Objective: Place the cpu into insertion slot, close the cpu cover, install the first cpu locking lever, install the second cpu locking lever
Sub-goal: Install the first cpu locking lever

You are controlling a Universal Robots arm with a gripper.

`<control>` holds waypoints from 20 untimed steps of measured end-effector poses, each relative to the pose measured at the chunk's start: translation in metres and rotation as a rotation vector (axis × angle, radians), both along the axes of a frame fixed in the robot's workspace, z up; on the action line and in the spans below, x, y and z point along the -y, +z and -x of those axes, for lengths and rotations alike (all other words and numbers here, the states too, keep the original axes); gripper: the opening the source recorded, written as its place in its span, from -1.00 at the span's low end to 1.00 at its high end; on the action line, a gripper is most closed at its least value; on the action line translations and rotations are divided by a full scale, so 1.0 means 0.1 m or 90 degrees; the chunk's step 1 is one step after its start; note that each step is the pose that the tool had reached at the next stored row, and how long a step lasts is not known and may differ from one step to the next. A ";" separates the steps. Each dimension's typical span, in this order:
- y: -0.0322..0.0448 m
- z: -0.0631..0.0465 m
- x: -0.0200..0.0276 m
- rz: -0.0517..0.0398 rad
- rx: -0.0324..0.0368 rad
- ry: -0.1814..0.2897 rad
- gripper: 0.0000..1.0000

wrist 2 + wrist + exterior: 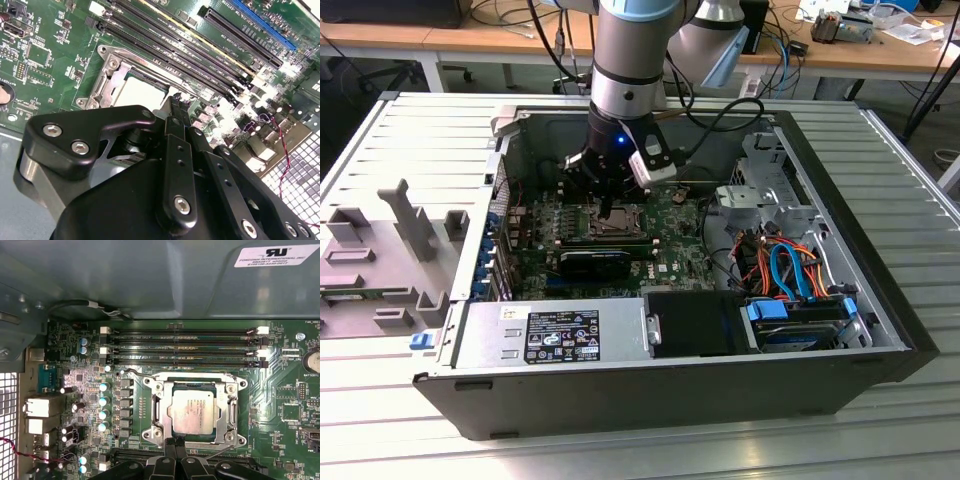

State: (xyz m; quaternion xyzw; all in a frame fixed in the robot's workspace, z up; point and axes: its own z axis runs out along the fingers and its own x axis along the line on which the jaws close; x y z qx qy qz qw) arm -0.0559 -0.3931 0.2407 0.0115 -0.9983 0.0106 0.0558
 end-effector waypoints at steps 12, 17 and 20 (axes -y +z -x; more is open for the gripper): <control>0.000 0.00 0.000 0.0000 0.0000 0.007 -0.79; 0.000 0.00 0.000 0.0000 0.0000 0.009 -0.79; 0.000 0.00 0.000 0.0000 0.0000 0.011 -0.79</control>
